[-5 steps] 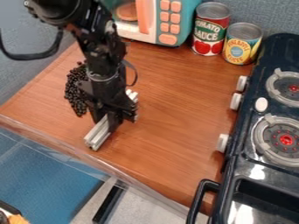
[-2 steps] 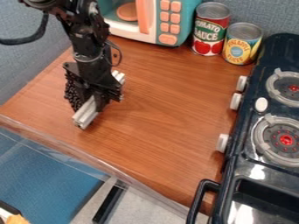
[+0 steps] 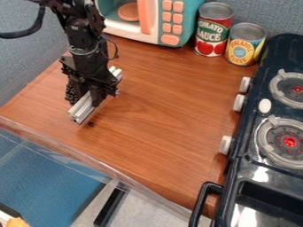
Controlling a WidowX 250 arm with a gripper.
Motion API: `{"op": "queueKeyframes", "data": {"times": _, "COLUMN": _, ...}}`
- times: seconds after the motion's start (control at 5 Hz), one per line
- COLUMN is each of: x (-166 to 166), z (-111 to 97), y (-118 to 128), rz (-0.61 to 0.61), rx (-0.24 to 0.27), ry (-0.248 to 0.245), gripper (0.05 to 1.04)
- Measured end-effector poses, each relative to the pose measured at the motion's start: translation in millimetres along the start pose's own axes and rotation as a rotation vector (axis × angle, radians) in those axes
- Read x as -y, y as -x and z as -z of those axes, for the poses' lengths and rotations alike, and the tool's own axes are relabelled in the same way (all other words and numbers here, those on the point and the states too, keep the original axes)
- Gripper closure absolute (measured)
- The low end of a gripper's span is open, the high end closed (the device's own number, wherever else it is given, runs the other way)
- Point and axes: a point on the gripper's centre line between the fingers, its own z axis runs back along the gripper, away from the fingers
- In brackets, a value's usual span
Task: Sweep into pile
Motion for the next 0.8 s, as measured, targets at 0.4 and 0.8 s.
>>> {"op": "queueKeyframes", "data": {"times": 0.4, "x": 37.8, "z": -41.4, "y": -19.5, "rz": -0.033, "rx": 0.084, "ry": 0.109, "gripper": 0.718}}
{"op": "queueKeyframes", "data": {"times": 0.8, "x": 68.5, "z": -27.7, "y": -63.5, "rz": -0.339, "rx": -0.075, "ry": 0.080, "gripper": 0.718}}
